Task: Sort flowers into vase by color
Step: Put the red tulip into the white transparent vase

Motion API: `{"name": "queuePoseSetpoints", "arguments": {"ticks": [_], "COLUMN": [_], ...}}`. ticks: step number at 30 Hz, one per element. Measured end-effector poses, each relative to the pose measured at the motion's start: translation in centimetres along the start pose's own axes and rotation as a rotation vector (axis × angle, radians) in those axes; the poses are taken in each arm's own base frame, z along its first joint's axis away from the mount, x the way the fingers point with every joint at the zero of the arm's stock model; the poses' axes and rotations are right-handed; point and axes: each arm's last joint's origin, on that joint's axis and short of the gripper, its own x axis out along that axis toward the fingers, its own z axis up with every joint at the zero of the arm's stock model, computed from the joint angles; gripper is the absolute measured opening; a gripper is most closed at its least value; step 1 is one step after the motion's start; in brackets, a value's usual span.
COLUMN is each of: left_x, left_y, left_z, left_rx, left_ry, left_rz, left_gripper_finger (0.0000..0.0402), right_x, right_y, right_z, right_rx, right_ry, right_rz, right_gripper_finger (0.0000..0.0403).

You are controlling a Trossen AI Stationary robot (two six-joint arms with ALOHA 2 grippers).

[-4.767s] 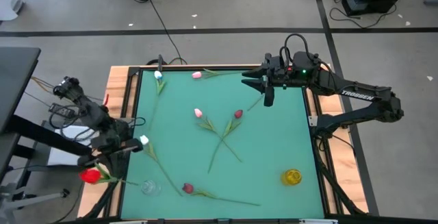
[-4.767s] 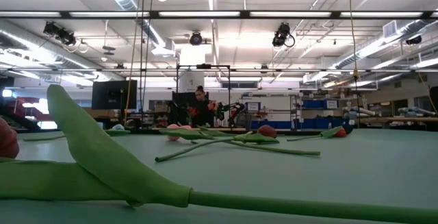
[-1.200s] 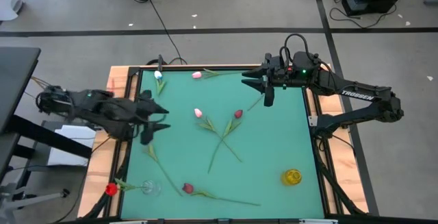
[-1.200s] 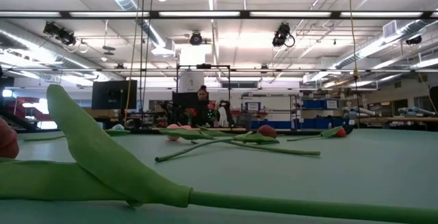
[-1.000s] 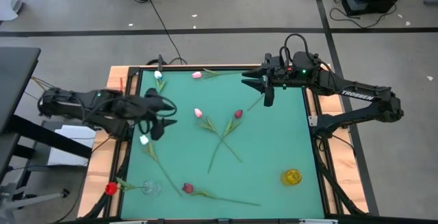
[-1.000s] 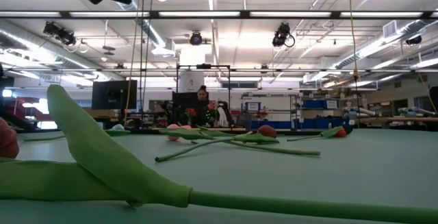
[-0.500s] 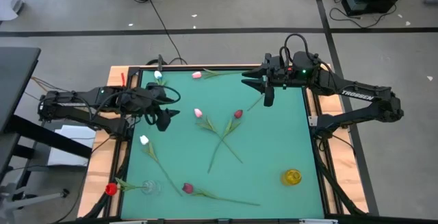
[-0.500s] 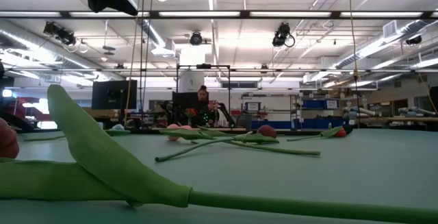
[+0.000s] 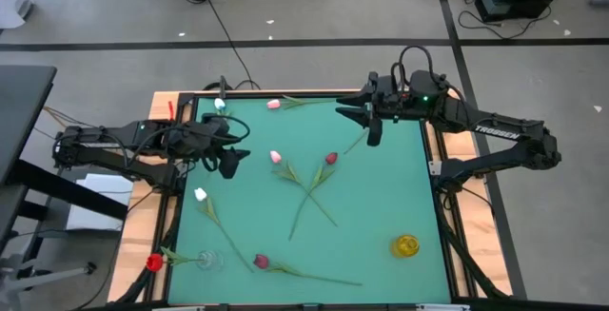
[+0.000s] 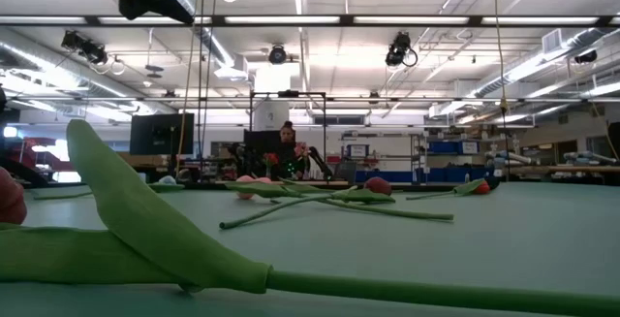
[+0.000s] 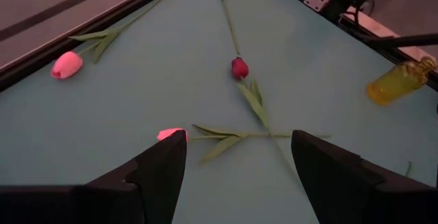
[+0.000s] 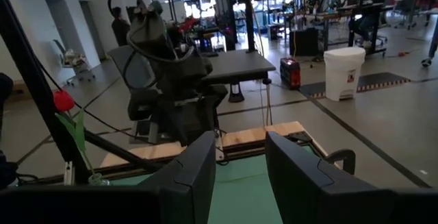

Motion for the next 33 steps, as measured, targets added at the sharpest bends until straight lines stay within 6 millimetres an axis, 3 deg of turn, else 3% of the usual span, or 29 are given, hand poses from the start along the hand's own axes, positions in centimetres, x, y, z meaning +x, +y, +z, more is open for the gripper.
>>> {"name": "queuePoseSetpoints", "arguments": {"ticks": [5, 9, 13, 17, 21, 28, 33], "left_x": [0.0, 0.0, 0.1, 0.2, 0.7, 1.0, 1.4], "left_y": [0.0, 0.1, 0.4, 0.8, 1.4, 3.1, 4.5], "left_z": [0.0, 0.1, 0.3, 0.6, 1.2, 2.8, 3.9], "left_rx": [-0.006, -0.003, -0.008, -0.052, -0.035, 0.037, -0.004], "left_ry": [-0.001, -0.018, -0.052, -0.065, -0.091, -0.159, -0.191], "left_rz": [0.001, 0.025, 0.078, 0.104, 0.139, 0.225, 0.243], "left_gripper_finger": [0.0270, 0.0270, 0.0270, 0.0270, 0.0270, 0.0270, 0.0270], "right_x": [0.0, 0.0, 0.0, 0.2, 0.3, 1.8, 1.3], "right_y": [0.1, 0.1, -1.0, -4.0, -6.8, -11.9, -14.6], "right_z": [0.4, 0.6, 0.0, -4.6, -8.8, -13.9, -17.7], "right_rx": [0.342, 0.415, 0.511, 0.684, 0.862, 0.948, 1.129], "right_ry": [-0.037, -0.061, -0.071, 0.162, 0.381, 0.592, 0.781], "right_rz": [0.022, 0.011, -0.229, -0.690, -0.991, -1.213, -1.369], "right_gripper_finger": [0.0137, 0.0137, 0.0137, 0.0137, 0.0137, 0.0137, 0.0137]}}
